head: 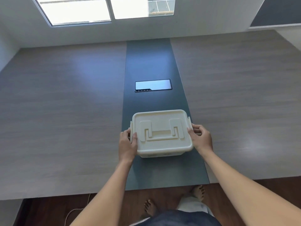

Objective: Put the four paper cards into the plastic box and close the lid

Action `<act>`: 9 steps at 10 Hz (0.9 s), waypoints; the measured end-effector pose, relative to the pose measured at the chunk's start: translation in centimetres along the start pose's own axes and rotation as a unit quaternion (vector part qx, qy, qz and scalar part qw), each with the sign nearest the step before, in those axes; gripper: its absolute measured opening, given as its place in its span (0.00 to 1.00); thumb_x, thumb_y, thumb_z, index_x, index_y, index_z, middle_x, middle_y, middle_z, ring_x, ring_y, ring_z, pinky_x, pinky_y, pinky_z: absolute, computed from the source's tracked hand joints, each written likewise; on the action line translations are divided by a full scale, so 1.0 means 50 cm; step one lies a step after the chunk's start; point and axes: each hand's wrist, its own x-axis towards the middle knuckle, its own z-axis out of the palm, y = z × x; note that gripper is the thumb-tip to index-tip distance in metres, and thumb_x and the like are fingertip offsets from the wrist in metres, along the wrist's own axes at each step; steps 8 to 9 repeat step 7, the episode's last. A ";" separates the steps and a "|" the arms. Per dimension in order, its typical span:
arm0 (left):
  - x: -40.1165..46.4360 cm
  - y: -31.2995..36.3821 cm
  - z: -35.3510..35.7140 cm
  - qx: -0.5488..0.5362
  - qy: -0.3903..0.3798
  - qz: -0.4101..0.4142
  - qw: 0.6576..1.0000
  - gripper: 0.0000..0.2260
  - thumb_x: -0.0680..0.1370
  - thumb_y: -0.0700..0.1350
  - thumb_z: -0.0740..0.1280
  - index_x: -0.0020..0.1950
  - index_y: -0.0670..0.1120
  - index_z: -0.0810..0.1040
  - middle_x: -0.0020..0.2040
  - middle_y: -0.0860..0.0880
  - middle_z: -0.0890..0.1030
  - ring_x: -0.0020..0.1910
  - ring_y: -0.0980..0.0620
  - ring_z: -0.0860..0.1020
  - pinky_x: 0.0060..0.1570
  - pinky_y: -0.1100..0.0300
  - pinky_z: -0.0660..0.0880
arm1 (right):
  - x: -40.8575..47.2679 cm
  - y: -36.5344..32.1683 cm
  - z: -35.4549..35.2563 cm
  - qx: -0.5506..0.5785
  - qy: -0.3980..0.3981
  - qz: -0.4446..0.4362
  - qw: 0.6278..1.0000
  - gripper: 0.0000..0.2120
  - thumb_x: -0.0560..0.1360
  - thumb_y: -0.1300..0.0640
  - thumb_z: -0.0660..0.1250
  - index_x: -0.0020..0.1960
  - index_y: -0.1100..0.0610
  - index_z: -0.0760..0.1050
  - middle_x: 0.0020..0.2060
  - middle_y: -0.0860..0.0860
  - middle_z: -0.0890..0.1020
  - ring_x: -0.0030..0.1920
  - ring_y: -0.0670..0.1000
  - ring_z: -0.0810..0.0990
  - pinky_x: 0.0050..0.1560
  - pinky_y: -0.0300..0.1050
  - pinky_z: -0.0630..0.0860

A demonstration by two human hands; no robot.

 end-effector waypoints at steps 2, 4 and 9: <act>0.097 0.019 0.018 -0.032 -0.012 -0.034 0.999 0.12 0.80 0.45 0.67 0.61 0.40 0.76 0.56 0.43 0.77 0.54 0.45 0.78 0.57 0.52 0.74 | 0.089 -0.037 0.016 -0.017 -0.029 0.011 0.999 0.12 0.74 0.48 0.73 0.53 0.54 0.81 0.45 0.52 0.85 0.48 0.54 0.84 0.51 0.48 0.79; 0.184 0.045 0.019 -0.026 -0.048 -0.040 0.998 0.11 0.80 0.46 0.67 0.58 0.41 0.75 0.52 0.43 0.80 0.52 0.43 0.79 0.53 0.51 0.76 | 0.179 -0.089 0.034 -0.048 -0.049 0.044 0.997 0.15 0.72 0.52 0.75 0.56 0.57 0.81 0.48 0.54 0.85 0.50 0.55 0.83 0.52 0.46 0.78; 0.197 0.065 0.004 -0.043 -0.064 -0.043 0.996 0.15 0.82 0.54 0.63 0.60 0.44 0.75 0.49 0.47 0.79 0.45 0.51 0.77 0.44 0.59 0.72 | 0.184 -0.107 0.030 -0.142 -0.087 -0.029 0.986 0.18 0.79 0.45 0.63 0.62 0.55 0.78 0.55 0.54 0.82 0.56 0.55 0.80 0.56 0.47 0.75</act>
